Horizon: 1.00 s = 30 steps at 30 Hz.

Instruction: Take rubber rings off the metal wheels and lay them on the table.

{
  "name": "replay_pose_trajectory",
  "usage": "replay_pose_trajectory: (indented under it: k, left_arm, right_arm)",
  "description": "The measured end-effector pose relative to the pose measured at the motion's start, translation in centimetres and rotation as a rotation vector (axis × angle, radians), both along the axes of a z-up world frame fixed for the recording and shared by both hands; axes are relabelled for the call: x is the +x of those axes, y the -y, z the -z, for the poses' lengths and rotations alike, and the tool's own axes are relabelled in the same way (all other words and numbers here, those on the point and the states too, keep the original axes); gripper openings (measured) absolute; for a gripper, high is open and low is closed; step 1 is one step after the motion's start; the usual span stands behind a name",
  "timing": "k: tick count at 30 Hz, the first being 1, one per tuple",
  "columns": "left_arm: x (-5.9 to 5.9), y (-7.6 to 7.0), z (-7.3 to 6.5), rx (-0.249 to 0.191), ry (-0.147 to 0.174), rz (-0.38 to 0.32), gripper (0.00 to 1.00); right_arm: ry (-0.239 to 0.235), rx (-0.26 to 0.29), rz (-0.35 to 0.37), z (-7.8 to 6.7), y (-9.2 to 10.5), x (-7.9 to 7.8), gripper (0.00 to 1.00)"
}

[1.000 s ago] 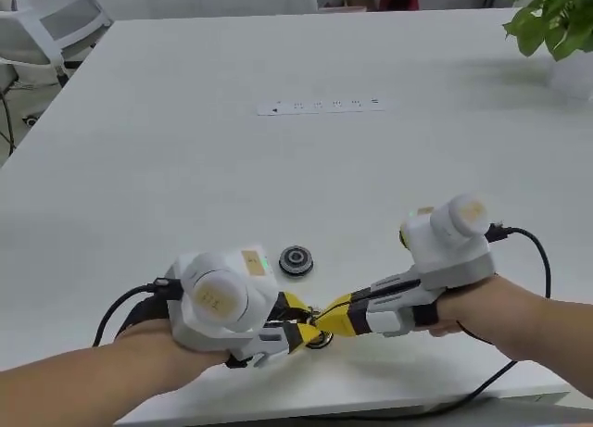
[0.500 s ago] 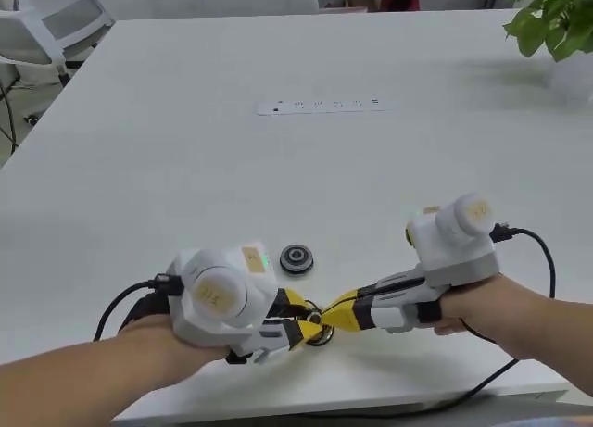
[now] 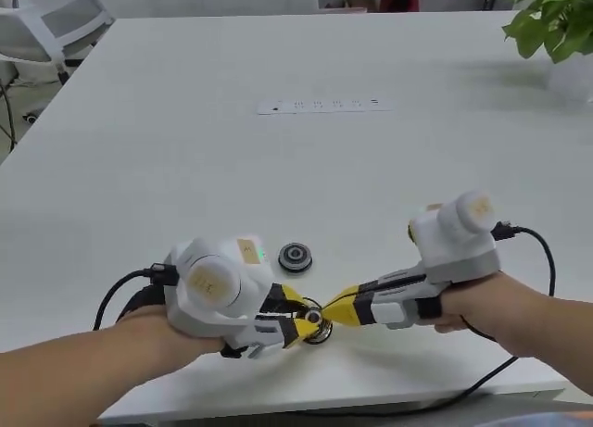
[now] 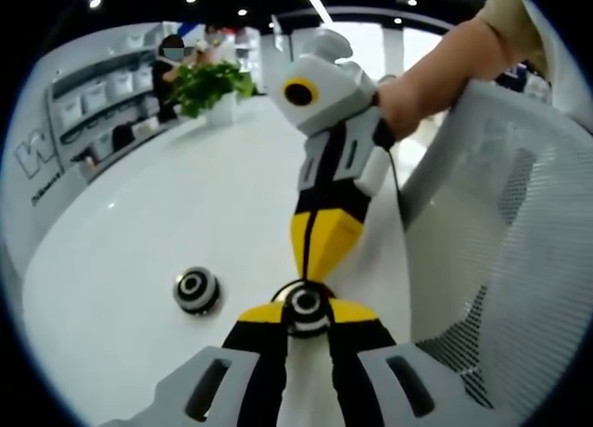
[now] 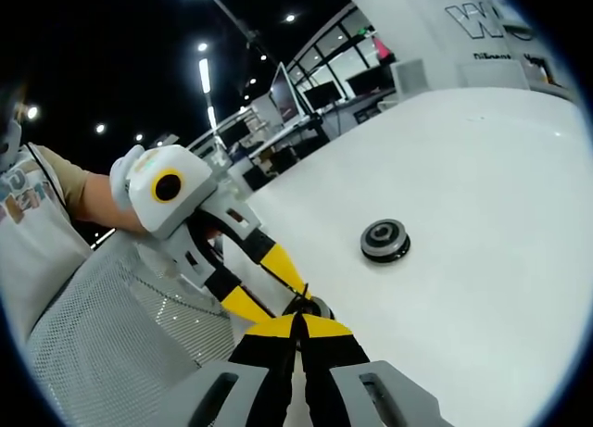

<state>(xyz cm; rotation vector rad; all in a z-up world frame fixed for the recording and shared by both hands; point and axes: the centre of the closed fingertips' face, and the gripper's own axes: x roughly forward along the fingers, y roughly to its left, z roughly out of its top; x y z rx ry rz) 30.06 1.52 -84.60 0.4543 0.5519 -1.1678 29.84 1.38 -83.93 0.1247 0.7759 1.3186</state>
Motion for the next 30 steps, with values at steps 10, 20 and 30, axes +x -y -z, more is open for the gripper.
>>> replay_pose_trajectory:
  k: [10, 20, 30]
  left_arm:
    - [-0.1, -0.3, -1.7, -0.031, 0.000, 0.006, 0.23]
    - [-0.5, -1.1, -3.6, -0.082, -0.002, -0.010, 0.31]
    - [-0.3, -3.2, -5.5, -0.126, 0.004, -0.046, 0.40]
  right_arm:
    - [-0.012, 0.017, 0.016, -0.4, 0.0, 0.3, 0.00]
    - [-0.017, 0.041, 0.023, -1.1, -0.2, 0.4, 0.00]
    - [-0.017, 0.063, 0.027, -2.3, -0.4, 0.6, 0.00]
